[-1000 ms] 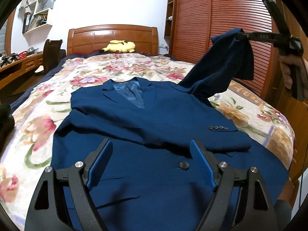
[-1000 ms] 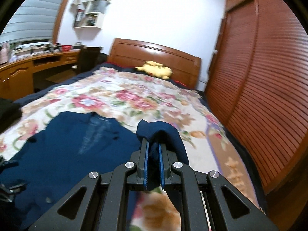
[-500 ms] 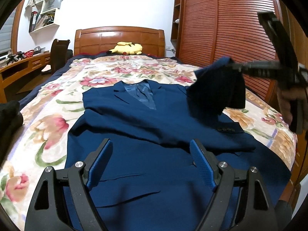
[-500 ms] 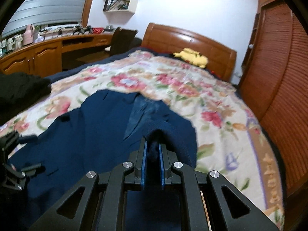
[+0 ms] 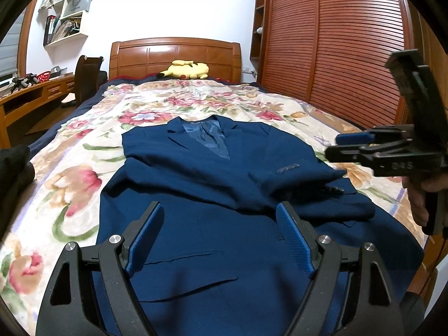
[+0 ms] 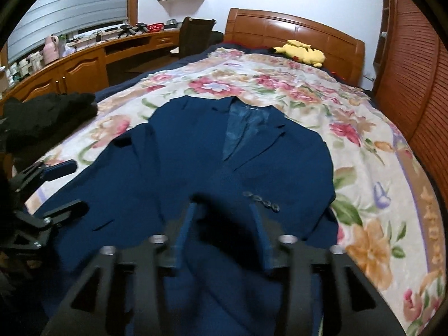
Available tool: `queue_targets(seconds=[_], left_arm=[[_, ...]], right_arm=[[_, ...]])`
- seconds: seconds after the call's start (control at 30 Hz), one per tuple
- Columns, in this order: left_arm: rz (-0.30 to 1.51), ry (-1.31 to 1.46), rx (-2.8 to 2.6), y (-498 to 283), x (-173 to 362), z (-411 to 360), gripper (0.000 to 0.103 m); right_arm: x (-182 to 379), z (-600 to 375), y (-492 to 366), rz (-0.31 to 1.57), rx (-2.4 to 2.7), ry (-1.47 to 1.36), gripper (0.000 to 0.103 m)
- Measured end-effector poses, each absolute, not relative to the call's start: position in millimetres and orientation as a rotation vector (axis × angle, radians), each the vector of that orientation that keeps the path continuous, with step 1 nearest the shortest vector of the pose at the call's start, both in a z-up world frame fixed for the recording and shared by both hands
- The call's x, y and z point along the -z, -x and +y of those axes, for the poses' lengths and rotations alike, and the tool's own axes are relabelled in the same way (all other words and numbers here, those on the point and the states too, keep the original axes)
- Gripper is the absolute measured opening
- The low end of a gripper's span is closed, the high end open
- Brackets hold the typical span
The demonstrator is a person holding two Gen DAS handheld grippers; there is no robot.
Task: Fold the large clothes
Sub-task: 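Lift the buttoned sleeve with the right gripper and lay it across the jacket front, then open the right gripper and smooth the folded sleeve flat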
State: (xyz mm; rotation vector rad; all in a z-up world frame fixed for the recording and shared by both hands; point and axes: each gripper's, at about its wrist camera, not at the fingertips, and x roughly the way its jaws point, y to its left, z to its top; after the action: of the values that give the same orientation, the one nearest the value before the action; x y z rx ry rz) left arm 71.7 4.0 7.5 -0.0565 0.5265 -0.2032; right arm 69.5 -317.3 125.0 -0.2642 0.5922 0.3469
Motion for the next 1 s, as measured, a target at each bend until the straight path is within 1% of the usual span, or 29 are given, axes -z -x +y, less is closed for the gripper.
queue_targets(seconds=[0.17,0.47,0.67,0.93,0.97,1.0], left_arm=[[0.526,0.058,0.202,-72,-7,4,0.083],[0.530,0.053,0.199,-72,-4,6,0.083],[0.534,0.050,0.197,-72,-3,6,0.083],[0.533,0.046,0.198,-72,-3,7,0.083],[0.533,0.047,0.197,-73,-3,5,0.083],[0.533,0.046,0.197,-72,-3,6,0.083]], right_arm=[[-121,-329,-60,0.550,-0.307,0.268,0.059],[-79,-351,-98,0.673,-0.206,0.161,0.060],[-58,-352,-118,0.774,-0.247,0.057,0.060],[-44,-332,-132,0.800,-0.287,0.064,0.060],[-44,-329,-132,0.795,-0.294,0.077,0.058],[-45,-325,-131,0.792,-0.302,0.093,0.045]])
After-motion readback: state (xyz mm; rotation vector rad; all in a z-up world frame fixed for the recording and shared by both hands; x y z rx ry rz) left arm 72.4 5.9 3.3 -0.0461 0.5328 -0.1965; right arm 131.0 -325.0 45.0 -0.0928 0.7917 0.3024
